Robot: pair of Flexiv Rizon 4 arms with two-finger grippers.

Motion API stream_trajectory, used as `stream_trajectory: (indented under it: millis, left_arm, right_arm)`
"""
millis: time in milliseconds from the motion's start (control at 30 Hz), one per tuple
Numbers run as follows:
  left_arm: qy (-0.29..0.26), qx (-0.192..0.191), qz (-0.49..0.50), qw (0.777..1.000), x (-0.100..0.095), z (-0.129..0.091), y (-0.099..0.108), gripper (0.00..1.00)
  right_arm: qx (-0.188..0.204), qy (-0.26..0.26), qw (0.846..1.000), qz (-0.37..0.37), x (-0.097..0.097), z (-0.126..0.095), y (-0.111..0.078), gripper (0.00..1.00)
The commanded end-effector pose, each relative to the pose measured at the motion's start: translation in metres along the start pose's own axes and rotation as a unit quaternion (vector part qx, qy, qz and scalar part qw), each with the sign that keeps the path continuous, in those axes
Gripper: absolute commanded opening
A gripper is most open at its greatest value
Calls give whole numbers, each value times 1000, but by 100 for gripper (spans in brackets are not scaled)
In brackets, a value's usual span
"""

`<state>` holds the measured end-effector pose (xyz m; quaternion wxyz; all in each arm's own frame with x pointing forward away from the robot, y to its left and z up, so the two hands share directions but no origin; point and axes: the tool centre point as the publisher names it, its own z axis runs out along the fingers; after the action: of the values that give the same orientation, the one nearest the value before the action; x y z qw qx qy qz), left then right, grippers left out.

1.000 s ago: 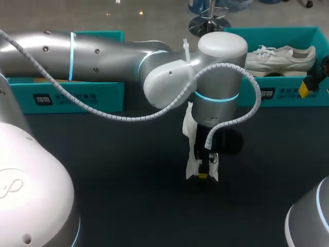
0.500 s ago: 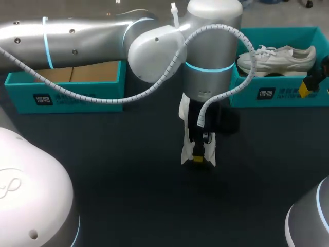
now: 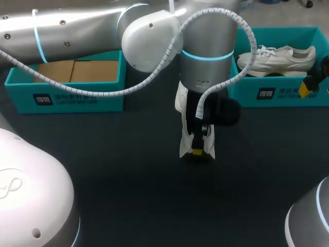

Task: Take the shoe out of the shoebox, open the shoe tongue, remove and reinsert the insole, then place the shoe into the shoebox

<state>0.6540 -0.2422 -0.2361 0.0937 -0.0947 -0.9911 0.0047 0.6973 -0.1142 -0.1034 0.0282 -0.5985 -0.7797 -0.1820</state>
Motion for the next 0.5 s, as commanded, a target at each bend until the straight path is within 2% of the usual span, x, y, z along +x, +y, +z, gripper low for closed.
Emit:
stream_trajectory:
  millis: [33,367,500]
  left_arm:
    - [-2,1,0,1000,1,-1,2,0]
    - [-2,1,0,1000,1,-1,2,0]
    - [9,2,-1,1000,-11,-19,16,0]
  right_arm:
    - [3,0,1000,0,0,0,3,100]
    - [3,0,1000,0,0,0,3,100]
    - [3,0,1000,0,0,0,3,100]
